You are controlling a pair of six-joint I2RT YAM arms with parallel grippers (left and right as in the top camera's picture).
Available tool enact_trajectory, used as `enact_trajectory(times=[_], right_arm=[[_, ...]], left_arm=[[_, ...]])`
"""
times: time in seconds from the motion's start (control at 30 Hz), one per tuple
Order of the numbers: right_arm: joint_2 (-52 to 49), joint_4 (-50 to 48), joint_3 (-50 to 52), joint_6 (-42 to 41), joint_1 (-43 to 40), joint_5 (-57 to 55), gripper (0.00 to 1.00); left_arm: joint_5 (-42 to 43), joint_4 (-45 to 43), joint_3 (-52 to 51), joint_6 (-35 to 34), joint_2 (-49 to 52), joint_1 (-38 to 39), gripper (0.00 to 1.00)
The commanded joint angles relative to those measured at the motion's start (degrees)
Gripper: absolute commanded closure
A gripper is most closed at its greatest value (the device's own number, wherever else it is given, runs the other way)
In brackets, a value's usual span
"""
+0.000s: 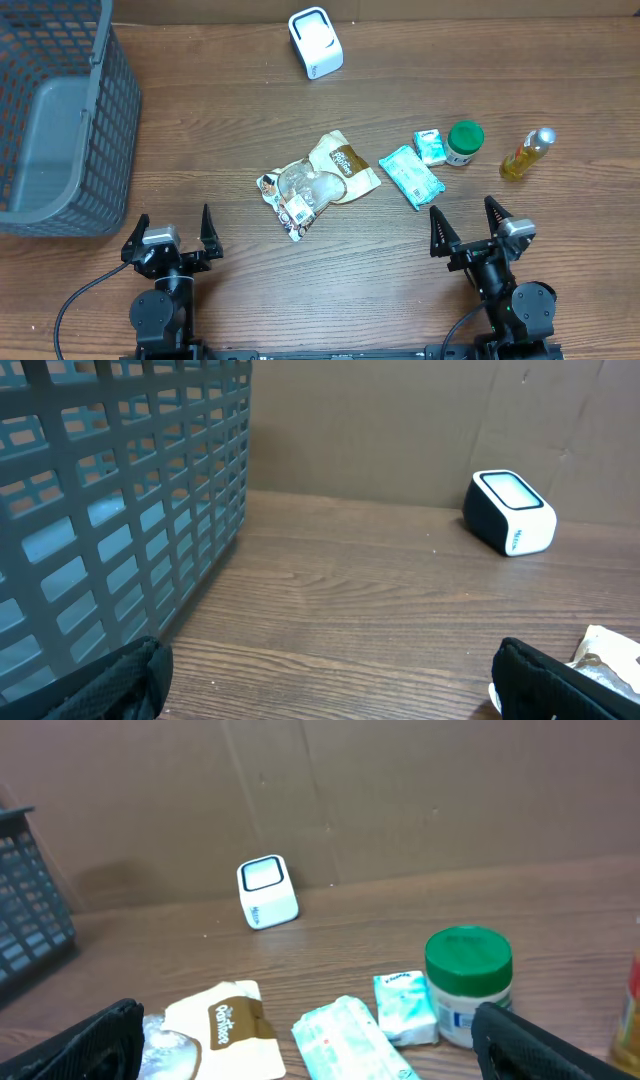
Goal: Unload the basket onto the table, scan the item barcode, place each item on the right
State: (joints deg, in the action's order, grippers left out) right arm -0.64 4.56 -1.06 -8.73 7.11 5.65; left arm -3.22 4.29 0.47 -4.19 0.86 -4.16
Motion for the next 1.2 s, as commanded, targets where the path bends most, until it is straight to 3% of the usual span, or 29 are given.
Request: enact_trajectory(times=[0.0, 0.23, 1.17], right_arm=[[0.44, -0.28, 0.61, 6.8, -0.24, 1.11, 0.0], [0.44, -0.31, 0.61, 13.16, -0.22, 1.05, 0.0], [0.42, -0.35, 0.61, 13.11, -0.22, 0.85, 0.0]], left_arm=[[0.24, -0.15, -0.2, -0.52, -0.63, -0.33, 0.0], [0.24, -0.15, -0.2, -0.52, -0.63, -0.33, 0.0], [0.24, -0.17, -0.2, -0.52, -0.63, -0.33, 0.0]])
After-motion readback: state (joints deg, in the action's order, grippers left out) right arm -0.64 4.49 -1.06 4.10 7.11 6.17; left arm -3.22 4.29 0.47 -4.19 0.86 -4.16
